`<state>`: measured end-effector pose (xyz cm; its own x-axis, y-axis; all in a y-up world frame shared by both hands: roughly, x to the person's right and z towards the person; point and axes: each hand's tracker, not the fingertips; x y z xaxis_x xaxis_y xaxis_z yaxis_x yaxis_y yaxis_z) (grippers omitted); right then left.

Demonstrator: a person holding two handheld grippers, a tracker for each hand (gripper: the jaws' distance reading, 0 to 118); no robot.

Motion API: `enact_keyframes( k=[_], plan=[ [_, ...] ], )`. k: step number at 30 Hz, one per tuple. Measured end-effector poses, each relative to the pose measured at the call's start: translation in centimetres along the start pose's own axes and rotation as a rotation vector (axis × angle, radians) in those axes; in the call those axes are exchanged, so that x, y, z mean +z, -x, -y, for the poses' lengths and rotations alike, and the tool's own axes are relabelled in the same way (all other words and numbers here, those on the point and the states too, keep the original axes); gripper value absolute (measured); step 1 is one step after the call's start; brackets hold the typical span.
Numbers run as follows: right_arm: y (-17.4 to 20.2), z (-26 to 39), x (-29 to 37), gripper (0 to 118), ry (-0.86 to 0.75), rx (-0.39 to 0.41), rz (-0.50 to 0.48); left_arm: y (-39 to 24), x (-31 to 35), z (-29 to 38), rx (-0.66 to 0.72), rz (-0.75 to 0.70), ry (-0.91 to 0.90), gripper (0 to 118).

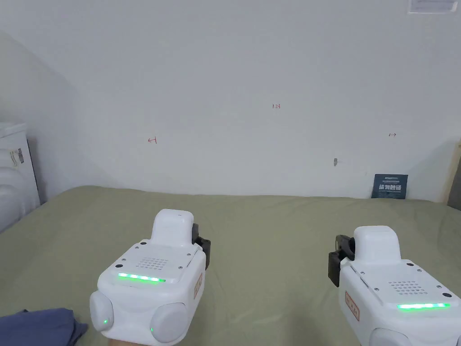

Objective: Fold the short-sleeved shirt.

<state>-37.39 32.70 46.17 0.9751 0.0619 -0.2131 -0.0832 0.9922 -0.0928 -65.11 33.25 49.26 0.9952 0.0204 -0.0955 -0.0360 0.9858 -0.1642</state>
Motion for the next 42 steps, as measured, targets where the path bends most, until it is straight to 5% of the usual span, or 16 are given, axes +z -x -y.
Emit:
enact_keyframes(
  k=[7,8,9,10,11,12,13,28,33,39,42],
  plan=[
    [0.0,-0.3,0.1,4,-0.004,-0.001,0.003,-0.1,0.2,0.0,0.014,-0.015,-0.006,0],
    [0.0,-0.3,0.1,22,-0.009,0.000,0.003,-0.1,0.1,0.0,0.017,-0.023,-0.006,3],
    [0.0,-0.4,0.1,53,-0.012,-0.004,0.002,0.0,0.1,0.1,0.016,-0.035,-0.016,11],
    [0.0,-0.6,0.0,91,-0.005,-0.007,-0.003,-0.1,0.1,0.2,0.006,-0.058,-0.019,32],
    [0.1,-0.7,-0.3,118,0.012,-0.012,-0.008,-0.2,0.0,0.2,0.001,-0.078,-0.025,81],
    [0.0,-0.5,-0.2,118,-0.003,-0.022,-0.007,-0.2,-0.1,0.1,0.002,-0.079,-0.013,115],
    [0.0,-0.9,0.1,118,-0.054,-0.001,0.020,0.1,-0.2,0.1,0.007,-0.075,-0.008,118],
    [0.4,-2.0,-0.2,118,0.090,-0.033,-0.018,0.8,0.6,-0.5,-0.005,-0.077,0.004,118],
    [2.1,-2.5,0.3,118,0.166,0.063,0.164,0.9,0.6,-0.8,0.003,-0.075,0.008,118],
    [1.1,-3.1,1.0,118,0.130,-0.061,-0.029,0.8,0.9,-1.0,-0.016,-0.073,0.003,118],
    [1.3,-3.1,1.1,118,0.104,-0.028,0.026,0.6,1.2,-1.0,-0.012,-0.070,0.009,118]
  ],
)
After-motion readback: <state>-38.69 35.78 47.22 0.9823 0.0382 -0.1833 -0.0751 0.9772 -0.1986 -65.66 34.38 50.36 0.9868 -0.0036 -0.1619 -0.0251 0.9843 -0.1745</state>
